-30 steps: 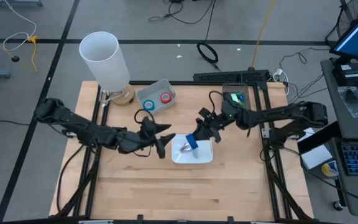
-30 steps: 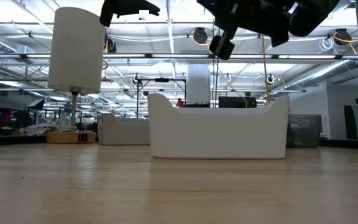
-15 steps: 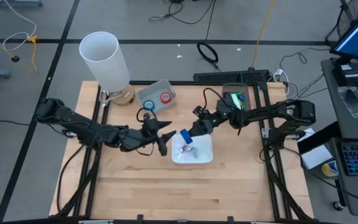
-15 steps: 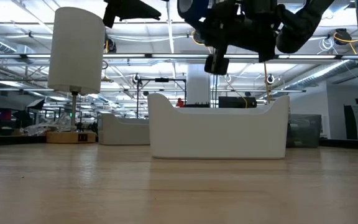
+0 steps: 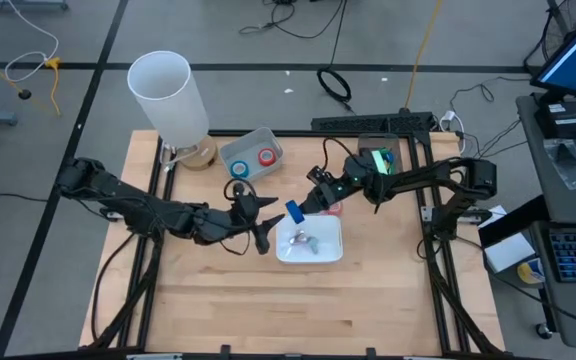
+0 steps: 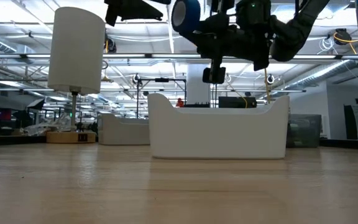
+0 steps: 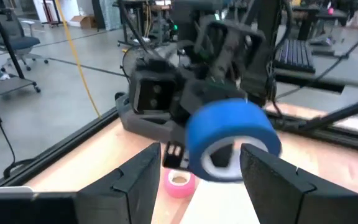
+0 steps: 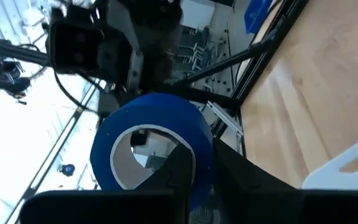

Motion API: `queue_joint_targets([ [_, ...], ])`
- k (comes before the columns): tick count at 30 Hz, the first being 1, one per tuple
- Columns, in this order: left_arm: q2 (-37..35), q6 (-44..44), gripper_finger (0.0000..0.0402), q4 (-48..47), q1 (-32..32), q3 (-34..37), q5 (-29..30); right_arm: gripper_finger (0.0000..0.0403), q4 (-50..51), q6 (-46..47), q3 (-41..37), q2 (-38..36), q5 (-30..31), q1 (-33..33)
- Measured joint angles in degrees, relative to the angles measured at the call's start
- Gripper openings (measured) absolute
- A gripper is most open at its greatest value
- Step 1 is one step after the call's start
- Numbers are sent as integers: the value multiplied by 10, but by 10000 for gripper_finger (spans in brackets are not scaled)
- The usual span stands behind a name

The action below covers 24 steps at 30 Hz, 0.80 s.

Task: Pick and place Stapler, Stapler remover, tape
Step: Put the blue tape into the gray bin

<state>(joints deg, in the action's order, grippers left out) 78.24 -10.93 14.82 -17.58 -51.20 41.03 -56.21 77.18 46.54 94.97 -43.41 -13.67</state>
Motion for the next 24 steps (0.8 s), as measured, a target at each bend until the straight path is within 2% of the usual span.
queue_joint_targets([
  [9,21,3,218,2,5,0,-3,31,16,-2,44,15,-4,-2],
  [21,23,23,218,19,16,-6,4,31,33,-3,45,16,-16,-1],
  [24,23,17,218,17,23,-6,-10,31,33,-3,45,16,-16,-1],
])
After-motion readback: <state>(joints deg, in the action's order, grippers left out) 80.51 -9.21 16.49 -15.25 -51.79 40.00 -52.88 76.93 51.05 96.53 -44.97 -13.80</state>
